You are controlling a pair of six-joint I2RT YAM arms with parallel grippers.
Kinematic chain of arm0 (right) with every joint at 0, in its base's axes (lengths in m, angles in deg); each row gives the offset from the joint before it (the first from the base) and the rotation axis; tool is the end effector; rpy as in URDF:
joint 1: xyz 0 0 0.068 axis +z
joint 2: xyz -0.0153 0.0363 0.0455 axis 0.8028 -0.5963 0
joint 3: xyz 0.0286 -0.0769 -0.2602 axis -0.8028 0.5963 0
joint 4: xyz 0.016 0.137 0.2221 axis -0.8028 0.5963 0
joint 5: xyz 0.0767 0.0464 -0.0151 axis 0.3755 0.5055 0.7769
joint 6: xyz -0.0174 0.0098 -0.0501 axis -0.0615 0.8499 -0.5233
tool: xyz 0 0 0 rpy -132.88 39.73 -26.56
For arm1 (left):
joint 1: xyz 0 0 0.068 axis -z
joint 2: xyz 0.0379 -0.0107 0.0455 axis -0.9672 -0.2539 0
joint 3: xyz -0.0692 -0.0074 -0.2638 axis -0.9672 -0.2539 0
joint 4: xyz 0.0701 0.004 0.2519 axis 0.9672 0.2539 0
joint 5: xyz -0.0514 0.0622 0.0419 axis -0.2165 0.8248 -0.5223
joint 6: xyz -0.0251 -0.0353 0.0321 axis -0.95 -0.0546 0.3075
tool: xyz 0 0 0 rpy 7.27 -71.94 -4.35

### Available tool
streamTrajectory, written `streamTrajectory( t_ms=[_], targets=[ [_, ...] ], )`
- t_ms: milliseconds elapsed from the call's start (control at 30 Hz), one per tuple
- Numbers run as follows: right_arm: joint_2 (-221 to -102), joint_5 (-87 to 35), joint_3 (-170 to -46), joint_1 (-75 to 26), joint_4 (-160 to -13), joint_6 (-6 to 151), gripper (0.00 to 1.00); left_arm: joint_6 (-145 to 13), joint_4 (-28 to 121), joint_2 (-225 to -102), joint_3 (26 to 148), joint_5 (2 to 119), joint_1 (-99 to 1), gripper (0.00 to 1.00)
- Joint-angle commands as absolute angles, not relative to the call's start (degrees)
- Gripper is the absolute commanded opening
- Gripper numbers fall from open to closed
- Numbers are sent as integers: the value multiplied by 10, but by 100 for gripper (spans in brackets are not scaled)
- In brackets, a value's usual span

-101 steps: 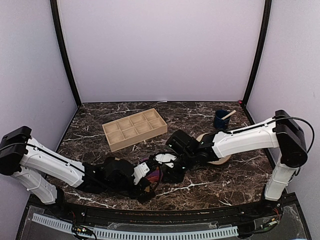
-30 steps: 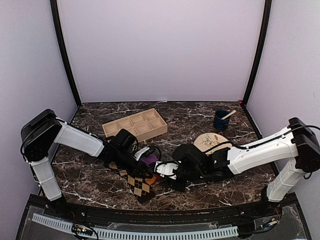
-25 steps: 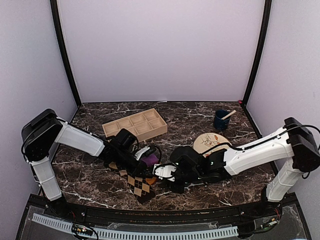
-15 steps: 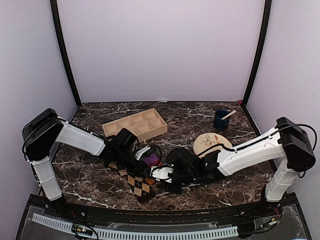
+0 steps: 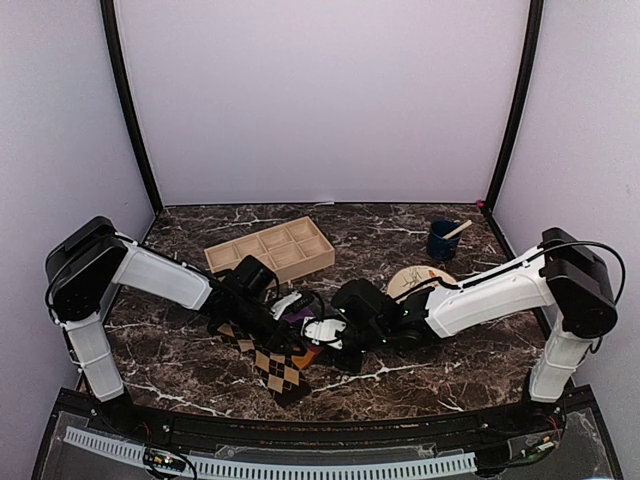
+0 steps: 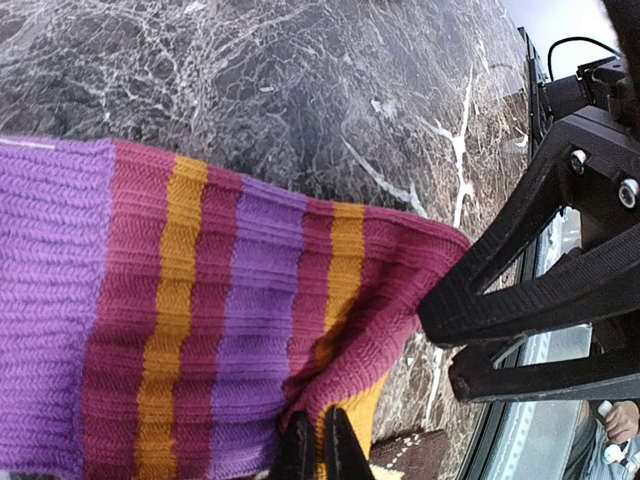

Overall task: Roll the socks
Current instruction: Roll the sock at the center of the board.

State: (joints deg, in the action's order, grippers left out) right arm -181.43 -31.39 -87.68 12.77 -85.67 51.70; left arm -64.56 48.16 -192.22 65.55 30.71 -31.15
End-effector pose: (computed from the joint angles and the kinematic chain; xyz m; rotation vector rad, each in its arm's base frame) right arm 0.1439 0.3295 0.1585 -1.5899 1.8592 0.4687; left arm 0.2292 -0.2530 0.1257 1.0505 2.4162 -1.2014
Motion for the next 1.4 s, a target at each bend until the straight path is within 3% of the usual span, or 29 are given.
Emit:
streamTrajectory(
  t_ms=[0,333,1367],
  targets=[
    [-1811,-309,-886,124,-867,503,33,-631,518,-1943,668,321,-316,0],
    [-1784,-306,-894,137,-854,504,34,-621,530,-1952,681,321,-318,0],
    [-1862,-257,-910,85,-823,513,30,-600,564,-1964,704,315,-323,0]
  ],
)
